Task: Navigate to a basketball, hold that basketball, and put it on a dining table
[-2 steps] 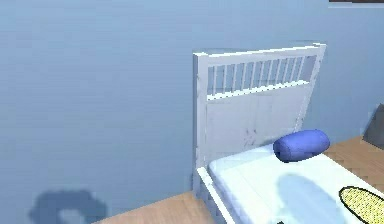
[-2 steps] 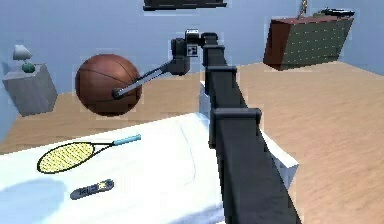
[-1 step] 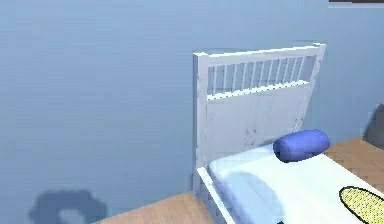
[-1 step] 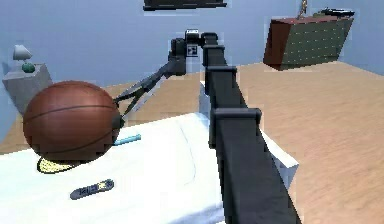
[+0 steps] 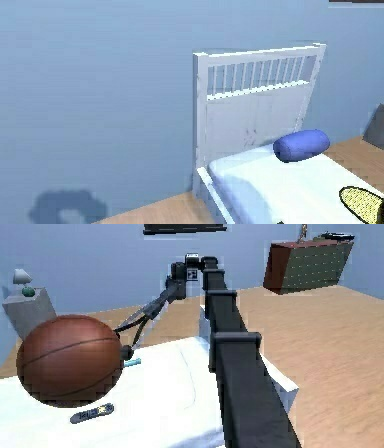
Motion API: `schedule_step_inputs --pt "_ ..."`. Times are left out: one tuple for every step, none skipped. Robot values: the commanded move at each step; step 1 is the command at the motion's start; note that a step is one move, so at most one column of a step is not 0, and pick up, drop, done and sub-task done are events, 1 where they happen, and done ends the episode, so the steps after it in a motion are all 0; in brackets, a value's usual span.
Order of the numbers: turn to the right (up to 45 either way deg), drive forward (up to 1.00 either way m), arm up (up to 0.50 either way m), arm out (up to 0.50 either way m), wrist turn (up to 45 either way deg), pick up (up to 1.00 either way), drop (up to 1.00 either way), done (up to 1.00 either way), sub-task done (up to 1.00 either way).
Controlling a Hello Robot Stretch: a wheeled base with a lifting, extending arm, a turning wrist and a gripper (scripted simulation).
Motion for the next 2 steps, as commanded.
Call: schedule_step_inputs --pt "0.0 0.00 0.00 -0.46 0.0 0.00 0.00 0.00 0.00" --pt "-45.0 0.00 0.00 0.00 0.0 0.00 0.00 0.00 0.00"
